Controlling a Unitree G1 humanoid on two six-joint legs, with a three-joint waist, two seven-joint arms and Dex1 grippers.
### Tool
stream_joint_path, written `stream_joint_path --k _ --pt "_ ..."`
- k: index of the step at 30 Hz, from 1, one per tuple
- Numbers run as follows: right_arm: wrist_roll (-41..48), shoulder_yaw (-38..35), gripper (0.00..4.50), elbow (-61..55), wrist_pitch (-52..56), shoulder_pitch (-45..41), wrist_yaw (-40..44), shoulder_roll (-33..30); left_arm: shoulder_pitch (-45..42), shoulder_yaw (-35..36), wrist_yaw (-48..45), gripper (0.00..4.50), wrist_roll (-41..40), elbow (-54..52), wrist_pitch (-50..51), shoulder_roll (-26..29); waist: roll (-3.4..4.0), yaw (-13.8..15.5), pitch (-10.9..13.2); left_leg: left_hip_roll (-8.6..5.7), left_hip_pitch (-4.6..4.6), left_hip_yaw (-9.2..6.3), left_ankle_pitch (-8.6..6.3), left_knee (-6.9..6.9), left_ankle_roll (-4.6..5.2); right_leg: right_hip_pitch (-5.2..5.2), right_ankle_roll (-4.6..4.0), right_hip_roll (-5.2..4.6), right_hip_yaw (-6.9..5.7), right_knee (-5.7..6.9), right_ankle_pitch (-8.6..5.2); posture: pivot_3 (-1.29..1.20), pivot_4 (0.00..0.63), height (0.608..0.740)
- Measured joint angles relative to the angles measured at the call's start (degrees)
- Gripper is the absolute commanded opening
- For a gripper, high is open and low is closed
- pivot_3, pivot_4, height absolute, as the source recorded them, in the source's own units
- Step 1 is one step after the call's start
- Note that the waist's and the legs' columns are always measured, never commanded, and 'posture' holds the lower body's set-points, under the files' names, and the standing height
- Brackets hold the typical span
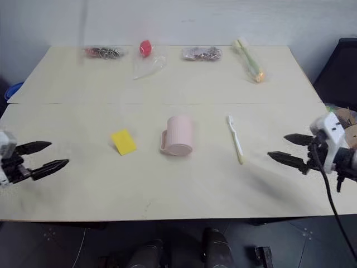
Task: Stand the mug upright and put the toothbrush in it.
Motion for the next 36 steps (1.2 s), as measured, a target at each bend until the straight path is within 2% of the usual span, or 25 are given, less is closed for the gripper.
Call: stream_joint_path --k 6,11,15,21,24,31,33,36 --pt "14.9 1.7 4.50 -16.4 10.9 -6.5 -4.5 2.1 -11.2 -14.3 1.6 4.47 1.2 -0.1 1.3 -5.1 -0.05 0.4 0.0 -0.23 -0.04 -0.08 0.00 0.11 -0.01 0.01 0.01 0.04 -0.05 0.02 0.00 0.00 0.150 0.740" --pt "22.4 5.4 4.50 -22.4 14.4 -10.4 -8.5 4.8 -24.5 -23.8 1.7 4.47 8.2 15.5 -5.0 -9.2 -0.12 1.1 0.0 -0.31 -0.08 0.35 0.00 0.25 0.00 0.02 0.01 0.10 -0.12 0.06 0.01 0.00 0.150 0.740" --pt "24.1 6.1 4.50 -23.4 14.5 -11.5 -10.6 5.4 -32.2 -26.7 0.7 4.47 11.4 27.5 -10.4 -12.2 -0.29 1.3 0.0 -0.31 -0.15 0.34 0.00 0.31 0.00 0.02 0.02 0.10 -0.18 0.04 0.01 0.00 0.150 0.740" --pt "24.0 7.1 4.50 -23.3 14.2 -11.0 -12.3 6.1 -38.4 -29.6 -0.9 4.47 14.8 37.6 -14.9 -16.1 -0.38 1.4 -0.1 -0.32 -0.24 0.29 -0.01 0.50 0.02 0.03 0.04 0.09 -0.24 0.09 0.02 0.00 0.150 0.740" --pt "23.8 7.1 4.50 -23.3 13.7 -9.9 -12.3 6.1 -38.5 -31.2 -1.9 3.92 15.7 41.2 -16.0 -18.1 -0.43 1.3 -0.1 -0.30 -0.30 0.26 -0.02 0.56 0.03 0.03 0.05 0.10 -0.27 0.09 0.03 0.00 0.150 0.740" --pt "21.4 7.1 4.50 -23.1 11.6 -9.0 -12.1 6.0 -39.8 -31.0 -3.6 1.69 15.9 43.5 -16.9 -17.8 -0.44 1.3 -0.1 -0.28 -0.29 0.25 -0.02 0.60 0.03 0.03 0.05 0.08 -0.27 0.15 0.03 0.00 0.150 0.740" --pt "20.7 7.1 4.50 -22.9 10.9 -9.0 -12.1 6.1 -39.8 -30.8 -3.7 1.33 15.9 43.2 -16.4 -17.1 -0.45 1.3 -0.1 -0.28 -0.29 0.25 -0.02 0.60 0.04 0.03 0.05 0.08 -0.27 0.15 0.03 0.00 0.150 0.740" --pt "19.7 7.5 4.50 -22.2 10.2 -9.6 -12.1 6.3 -38.2 -28.6 -2.4 1.25 15.7 41.4 -13.6 -14.8 -0.45 1.1 -0.1 -0.24 -0.28 0.25 -0.02 0.59 0.04 0.02 0.05 0.09 -0.26 0.15 0.03 0.00 0.150 0.740"
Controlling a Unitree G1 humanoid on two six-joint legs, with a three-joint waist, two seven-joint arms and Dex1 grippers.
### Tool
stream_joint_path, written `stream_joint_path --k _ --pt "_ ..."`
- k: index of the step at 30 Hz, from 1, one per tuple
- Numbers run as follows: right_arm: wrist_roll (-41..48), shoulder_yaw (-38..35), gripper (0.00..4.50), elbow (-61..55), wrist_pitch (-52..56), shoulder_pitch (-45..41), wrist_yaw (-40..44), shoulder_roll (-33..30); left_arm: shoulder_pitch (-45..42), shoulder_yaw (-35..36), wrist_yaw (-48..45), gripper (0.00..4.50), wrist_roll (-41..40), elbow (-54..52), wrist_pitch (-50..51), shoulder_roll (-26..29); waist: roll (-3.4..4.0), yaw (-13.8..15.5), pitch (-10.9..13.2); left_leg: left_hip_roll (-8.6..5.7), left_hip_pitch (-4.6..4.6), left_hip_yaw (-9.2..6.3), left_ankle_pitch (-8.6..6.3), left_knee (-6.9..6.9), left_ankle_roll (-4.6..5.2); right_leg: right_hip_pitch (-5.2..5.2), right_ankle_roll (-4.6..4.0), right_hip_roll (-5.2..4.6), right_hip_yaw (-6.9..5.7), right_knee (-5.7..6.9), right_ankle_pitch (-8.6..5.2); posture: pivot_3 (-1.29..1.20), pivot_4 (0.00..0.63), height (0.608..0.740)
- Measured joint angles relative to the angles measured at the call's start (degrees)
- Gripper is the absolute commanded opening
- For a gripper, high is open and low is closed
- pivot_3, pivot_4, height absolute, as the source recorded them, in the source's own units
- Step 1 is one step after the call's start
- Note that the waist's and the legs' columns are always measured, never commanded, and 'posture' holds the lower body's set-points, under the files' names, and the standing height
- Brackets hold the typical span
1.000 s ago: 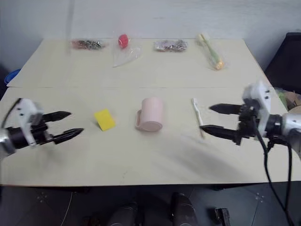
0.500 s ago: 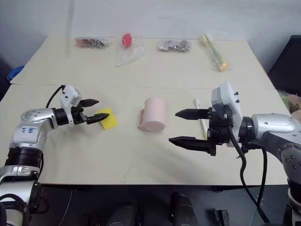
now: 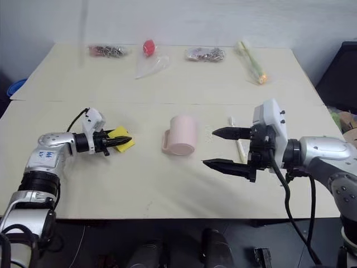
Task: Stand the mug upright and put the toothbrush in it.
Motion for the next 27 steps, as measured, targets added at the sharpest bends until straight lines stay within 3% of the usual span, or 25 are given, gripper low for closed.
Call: stream_joint_path --k 5,11,15,24,27 --pt "-2.0 2.3 4.50 1.6 -1.1 -1.5 0.2 1.2 4.5 9.0 8.0 1.25 -1.4 -2.2 4.8 5.3 0.00 -0.4 0.0 0.03 0.00 -0.08 0.00 -0.02 0.00 -0.01 0.00 -0.03 -0.01 0.00 0.00 0.00 0.150 0.740" --pt "-2.4 5.1 4.50 2.8 -2.2 -3.4 3.0 2.5 8.9 24.5 26.0 1.25 -1.9 3.4 5.8 12.3 -0.09 -0.5 0.0 0.05 0.02 -0.55 -0.01 -0.03 0.00 -0.01 0.00 -0.08 -0.02 -0.01 0.00 0.00 0.150 0.740" --pt "-3.5 7.9 4.50 4.5 -3.0 -6.0 5.2 3.6 14.8 28.2 30.4 1.25 -1.9 4.2 5.2 12.7 -0.09 0.0 0.0 0.10 0.03 -0.57 -0.02 0.00 0.02 0.00 0.00 -0.16 -0.02 0.06 0.00 0.00 0.150 0.740" --pt "-7.3 10.9 4.50 9.3 -3.8 -10.0 7.7 5.1 24.4 33.1 34.9 3.97 -3.7 -4.7 8.2 10.4 -0.26 0.0 -0.1 0.15 -0.10 -0.70 -0.04 0.04 -0.01 -0.01 0.00 -0.14 -0.14 0.03 0.00 0.00 0.150 0.740" --pt "-8.3 10.9 4.50 10.1 -3.9 -10.0 7.9 5.4 26.9 35.7 35.3 3.97 -5.3 -10.0 12.1 10.5 -0.26 -0.1 -0.1 0.20 -0.10 -0.71 -0.05 0.04 -0.03 -0.01 0.00 -0.16 -0.15 0.03 0.00 0.00 0.150 0.740"
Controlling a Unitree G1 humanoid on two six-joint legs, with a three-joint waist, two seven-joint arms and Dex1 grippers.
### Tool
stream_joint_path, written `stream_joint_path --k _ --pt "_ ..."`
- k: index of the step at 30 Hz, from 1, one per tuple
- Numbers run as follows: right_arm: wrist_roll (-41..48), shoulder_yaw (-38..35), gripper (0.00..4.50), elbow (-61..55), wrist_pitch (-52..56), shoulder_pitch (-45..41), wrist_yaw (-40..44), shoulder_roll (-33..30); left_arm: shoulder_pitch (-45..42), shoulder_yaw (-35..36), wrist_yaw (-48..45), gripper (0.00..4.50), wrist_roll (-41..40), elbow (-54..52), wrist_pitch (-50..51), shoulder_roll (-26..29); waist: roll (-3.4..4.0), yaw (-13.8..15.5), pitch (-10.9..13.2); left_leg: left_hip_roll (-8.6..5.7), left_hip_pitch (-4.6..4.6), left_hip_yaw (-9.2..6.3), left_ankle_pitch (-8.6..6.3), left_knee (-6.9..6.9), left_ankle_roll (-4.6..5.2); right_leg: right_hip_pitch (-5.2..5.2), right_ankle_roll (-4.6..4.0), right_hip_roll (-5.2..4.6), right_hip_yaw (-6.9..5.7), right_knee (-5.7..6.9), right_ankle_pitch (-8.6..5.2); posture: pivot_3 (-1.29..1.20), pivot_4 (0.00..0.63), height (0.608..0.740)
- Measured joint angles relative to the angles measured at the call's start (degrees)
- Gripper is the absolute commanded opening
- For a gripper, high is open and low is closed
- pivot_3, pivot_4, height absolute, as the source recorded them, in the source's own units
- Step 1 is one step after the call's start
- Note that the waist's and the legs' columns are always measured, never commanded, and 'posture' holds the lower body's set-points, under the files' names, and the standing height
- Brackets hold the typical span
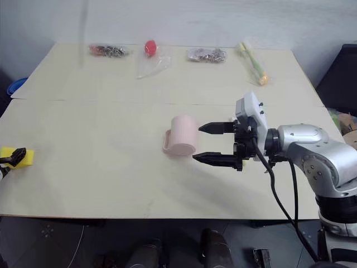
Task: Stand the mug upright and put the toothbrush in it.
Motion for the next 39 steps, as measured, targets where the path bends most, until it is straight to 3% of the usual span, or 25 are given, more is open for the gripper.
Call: stream_joint_path --k 5,9,12,14,15,17,20,23,29,39 --pt "-1.2 -0.1 4.50 0.0 -0.3 0.2 -0.1 0.1 0.9 7.6 -2.6 3.97 -7.3 -12.5 9.6 3.1 -0.02 0.1 0.0 0.04 -0.07 -0.11 -0.01 0.03 -0.01 0.00 0.00 -0.02 -0.07 -0.05 0.00 0.00 0.150 0.740" --pt "-2.6 -0.5 4.50 0.0 -0.7 1.8 -0.6 -0.2 -7.7 9.4 -4.4 3.97 -16.8 -20.8 22.2 8.7 -0.02 0.5 0.0 -0.07 -0.11 -0.21 0.00 0.07 0.00 0.04 0.00 -0.10 -0.08 -0.05 0.00 0.00 0.150 0.740" --pt "-4.0 -1.7 4.50 -0.2 -0.9 2.8 -1.3 -1.3 -15.9 3.4 -4.6 3.97 -24.4 -26.7 34.0 10.3 0.03 0.4 0.0 -0.12 -0.04 -0.16 0.00 0.03 0.00 0.07 0.00 -0.09 -0.04 -0.04 0.00 0.00 0.150 0.740" --pt "-4.8 -3.4 4.50 -0.4 -1.0 3.9 -2.0 -2.6 -22.1 -5.8 -3.8 3.97 -27.1 -30.4 41.3 9.0 0.05 0.6 0.0 -0.26 -0.04 -0.15 0.00 0.07 0.00 0.12 0.00 -0.04 -0.07 -0.01 0.00 0.00 0.150 0.740" --pt "-4.9 -4.6 4.50 -0.8 -1.0 4.5 -2.3 -2.9 -25.2 -11.3 -2.9 3.97 -28.1 -32.4 44.6 7.4 0.04 0.5 0.0 -0.29 -0.02 -0.15 0.00 0.06 0.00 0.14 0.00 0.01 -0.03 -0.05 0.00 0.00 0.150 0.740" --pt "-4.9 -7.0 4.50 -1.6 -0.9 6.1 -3.0 -3.7 -33.4 -18.3 2.1 3.97 -27.6 -32.6 50.2 -1.7 0.06 0.7 0.0 -0.32 0.01 -0.11 0.00 0.11 0.00 0.26 0.00 0.07 -0.07 -0.07 0.00 0.00 0.150 0.740" --pt "-4.5 -9.7 4.50 -3.3 -0.6 7.7 -4.6 -4.1 -42.5 -25.4 11.1 3.97 -23.3 -27.8 57.7 -18.3 0.04 0.7 0.0 -0.36 -0.02 0.07 0.00 0.16 0.00 0.38 0.03 0.10 -0.18 -0.16 0.02 0.00 0.150 0.740" --pt "-2.9 -11.9 4.50 -5.2 0.2 9.5 -6.6 -4.0 -44.5 -30.4 16.1 3.97 -18.0 -20.7 59.9 -26.8 0.04 -0.2 0.0 -0.28 0.18 0.18 0.01 -0.11 -0.01 0.29 0.02 0.18 -0.06 -0.20 0.01 0.00 0.150 0.740" --pt "0.0 -15.0 4.50 -8.7 2.0 12.3 -11.7 -3.1 -47.4 -36.1 16.9 3.97 -10.9 -9.3 58.5 -29.8 0.03 -0.8 0.0 -0.23 0.18 0.43 0.10 -0.26 -0.19 0.11 -0.03 0.23 0.00 -0.13 -0.02 0.00 0.150 0.740" --pt "2.7 -16.9 4.50 -11.5 2.4 15.3 -15.7 -3.1 -51.6 -39.0 10.9 3.97 -9.3 -2.7 63.2 -34.1 0.03 0.9 0.0 -0.31 0.10 0.31 0.10 -0.03 -0.18 0.24 0.02 0.21 0.05 -0.17 0.01 0.00 0.150 0.740"
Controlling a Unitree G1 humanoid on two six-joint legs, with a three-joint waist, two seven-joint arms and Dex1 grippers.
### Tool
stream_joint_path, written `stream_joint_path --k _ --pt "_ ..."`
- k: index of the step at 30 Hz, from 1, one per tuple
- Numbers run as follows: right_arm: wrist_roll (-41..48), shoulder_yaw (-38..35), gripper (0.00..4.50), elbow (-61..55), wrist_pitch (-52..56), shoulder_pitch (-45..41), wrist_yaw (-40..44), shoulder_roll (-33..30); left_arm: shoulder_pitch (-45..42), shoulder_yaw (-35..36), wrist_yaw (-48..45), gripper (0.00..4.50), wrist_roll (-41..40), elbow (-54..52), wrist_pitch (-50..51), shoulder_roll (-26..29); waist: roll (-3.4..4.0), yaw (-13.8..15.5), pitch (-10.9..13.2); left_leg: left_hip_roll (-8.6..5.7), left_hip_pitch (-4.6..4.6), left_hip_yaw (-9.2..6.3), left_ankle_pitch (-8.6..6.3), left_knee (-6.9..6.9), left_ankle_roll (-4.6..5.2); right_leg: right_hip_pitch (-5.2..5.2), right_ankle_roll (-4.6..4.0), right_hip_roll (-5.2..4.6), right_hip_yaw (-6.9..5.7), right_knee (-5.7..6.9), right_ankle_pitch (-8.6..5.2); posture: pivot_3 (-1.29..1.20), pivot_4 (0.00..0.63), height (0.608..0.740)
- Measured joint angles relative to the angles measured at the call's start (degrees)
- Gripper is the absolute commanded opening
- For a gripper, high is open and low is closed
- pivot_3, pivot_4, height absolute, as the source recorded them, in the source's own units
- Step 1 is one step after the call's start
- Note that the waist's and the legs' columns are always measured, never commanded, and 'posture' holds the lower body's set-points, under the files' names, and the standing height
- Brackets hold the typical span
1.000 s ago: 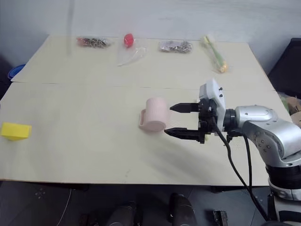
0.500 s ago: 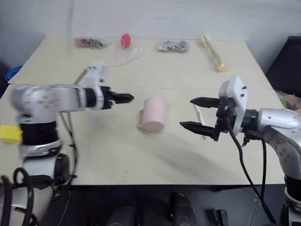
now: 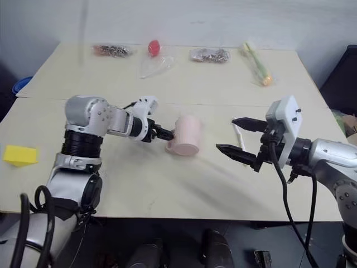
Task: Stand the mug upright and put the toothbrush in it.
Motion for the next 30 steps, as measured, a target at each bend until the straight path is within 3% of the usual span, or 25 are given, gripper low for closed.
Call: stream_joint_path --k 5,8,18,22,25,30 --pt "0.3 -0.8 4.50 -0.4 -0.4 0.4 -0.2 0.0 -2.0 -0.9 -1.4 3.97 2.0 3.7 -0.7 -1.1 0.01 -0.1 0.0 0.01 0.12 -0.01 0.00 -0.01 0.00 0.12 0.00 0.00 -0.02 0.01 0.00 0.00 0.150 0.740" --pt "0.2 -0.9 4.50 -0.5 -0.6 0.5 -0.4 0.0 -2.6 -2.1 -2.4 3.42 3.2 5.7 -2.3 -1.8 0.03 0.1 0.0 0.02 0.29 -0.20 0.00 0.01 0.00 0.47 0.00 -0.02 -0.18 -0.11 0.00 0.00 0.150 0.740" --pt "0.1 -0.9 4.50 -0.9 -0.9 1.1 -0.4 0.0 -2.3 -2.2 -4.3 0.17 4.8 7.4 -1.9 -2.9 0.03 0.7 0.0 0.01 0.24 -0.34 0.00 0.04 0.00 0.51 0.00 -0.04 -0.30 -0.15 0.00 0.00 0.150 0.740" --pt "-0.2 -0.9 4.50 -0.9 -1.5 1.8 -0.4 0.0 -1.3 2.8 -2.7 0.05 5.3 7.0 -2.4 -4.4 0.02 0.7 0.0 0.03 0.21 -0.35 0.00 0.04 0.00 0.50 0.00 -0.04 -0.31 -0.19 0.00 0.00 0.150 0.740" --pt "-0.1 -0.9 4.50 -0.9 -1.7 2.2 -0.6 0.0 3.3 9.0 -0.1 0.05 5.9 0.9 -15.3 -6.1 0.01 0.6 0.0 0.10 0.18 -0.42 0.00 0.03 0.00 0.48 0.00 -0.05 -0.35 -0.20 0.00 0.00 0.150 0.740" --pt "-0.1 -0.8 4.50 -0.8 -1.9 2.6 -1.2 0.2 15.3 6.1 -2.4 0.05 10.8 -11.2 -44.7 -6.8 0.05 0.7 0.0 0.08 0.23 -0.38 0.00 0.00 -0.01 0.49 0.00 -0.06 -0.35 -0.22 0.00 0.00 0.150 0.740"
